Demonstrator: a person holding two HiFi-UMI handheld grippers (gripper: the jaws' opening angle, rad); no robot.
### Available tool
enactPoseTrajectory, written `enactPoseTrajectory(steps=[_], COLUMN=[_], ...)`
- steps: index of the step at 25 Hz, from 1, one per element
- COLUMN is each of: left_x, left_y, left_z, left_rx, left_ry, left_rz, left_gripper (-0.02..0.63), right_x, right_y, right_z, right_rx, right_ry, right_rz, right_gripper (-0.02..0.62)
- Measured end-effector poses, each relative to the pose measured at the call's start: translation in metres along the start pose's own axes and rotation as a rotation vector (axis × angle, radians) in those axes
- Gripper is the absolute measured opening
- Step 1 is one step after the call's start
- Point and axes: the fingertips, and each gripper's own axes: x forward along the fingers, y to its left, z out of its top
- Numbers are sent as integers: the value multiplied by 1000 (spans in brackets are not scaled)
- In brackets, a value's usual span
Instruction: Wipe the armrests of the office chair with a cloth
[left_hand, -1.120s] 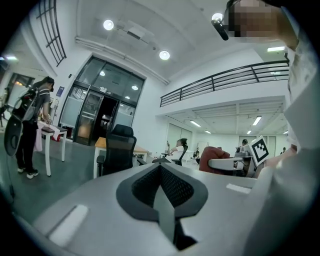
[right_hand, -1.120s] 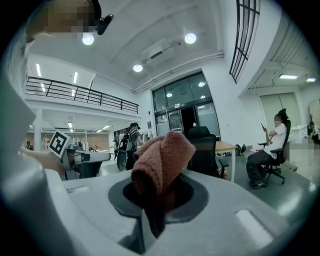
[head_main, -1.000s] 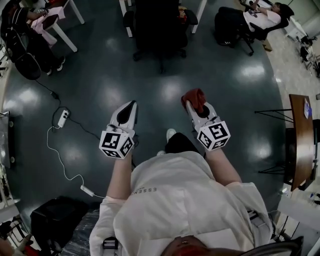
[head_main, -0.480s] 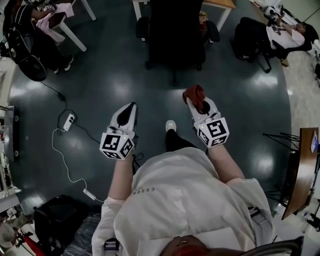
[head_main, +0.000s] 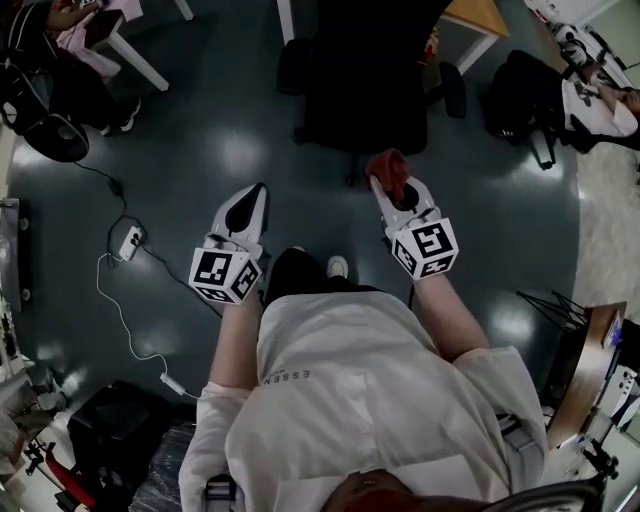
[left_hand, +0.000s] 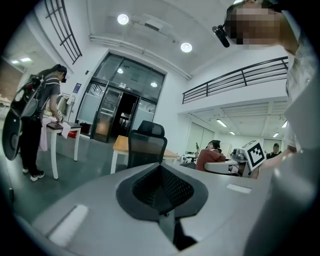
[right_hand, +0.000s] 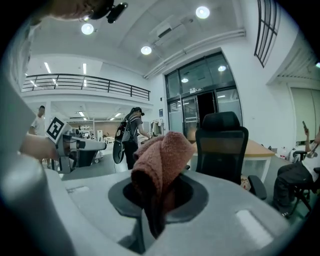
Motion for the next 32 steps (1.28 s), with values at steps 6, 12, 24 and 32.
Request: enactPoseTrajectory(steps=[6, 12, 24, 32], left_x=[83, 173, 307, 331], left_y=[83, 145, 253, 290], left_z=[6, 25, 8, -43], left_rx=[-24, -7, -77, -198], left_ry=[51, 110, 230, 302], left_rz=[-29, -130, -144, -35], left_gripper=[17, 17, 17, 17], right_x=[107, 203, 384, 490], right_y=[-36, -84, -150, -175], right_z=[10, 27, 5, -45], right_rx=[21, 26, 25, -103], right_ry=[47, 83, 262, 391], right_rz=[-9, -75, -60, 62], right_gripper=[48, 47, 48, 47])
